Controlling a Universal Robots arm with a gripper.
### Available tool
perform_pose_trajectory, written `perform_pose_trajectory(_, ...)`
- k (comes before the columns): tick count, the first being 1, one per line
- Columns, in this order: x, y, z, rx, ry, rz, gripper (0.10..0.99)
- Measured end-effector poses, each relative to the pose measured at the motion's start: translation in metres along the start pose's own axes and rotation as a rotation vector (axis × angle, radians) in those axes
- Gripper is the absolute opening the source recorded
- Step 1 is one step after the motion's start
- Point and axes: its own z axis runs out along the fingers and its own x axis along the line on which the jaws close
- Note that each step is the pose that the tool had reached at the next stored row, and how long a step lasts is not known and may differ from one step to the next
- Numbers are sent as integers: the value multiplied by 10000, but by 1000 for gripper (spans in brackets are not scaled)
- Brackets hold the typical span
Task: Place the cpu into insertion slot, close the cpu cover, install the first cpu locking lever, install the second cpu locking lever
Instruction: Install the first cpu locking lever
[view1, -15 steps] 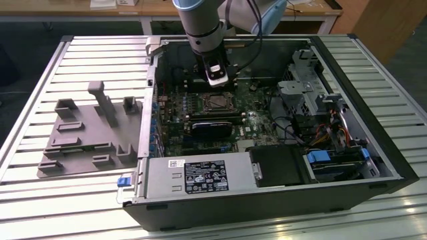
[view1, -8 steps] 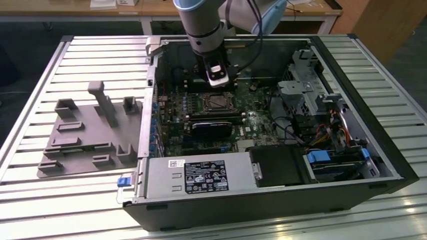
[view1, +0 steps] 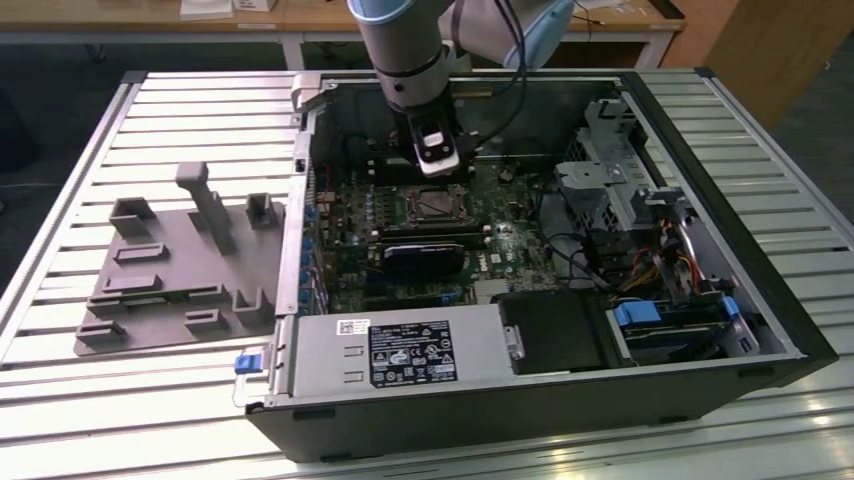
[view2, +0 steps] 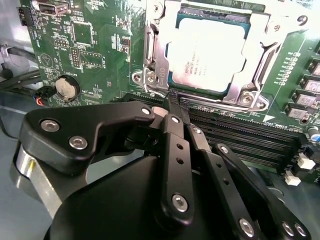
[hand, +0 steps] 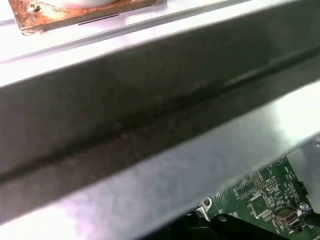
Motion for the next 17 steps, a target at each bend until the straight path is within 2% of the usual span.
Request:
perform_pose_trajectory(4, -4, -9, -1, -37, 17, 8, 102)
perform_pose_trajectory(8, -7, -14, -2, -120, 55, 28, 102)
perform_pose_trajectory(12, -9, -14, -9, -128, 57, 30, 102)
perform_pose_trajectory(17, -19, -3, -58, -127, 57, 30, 102)
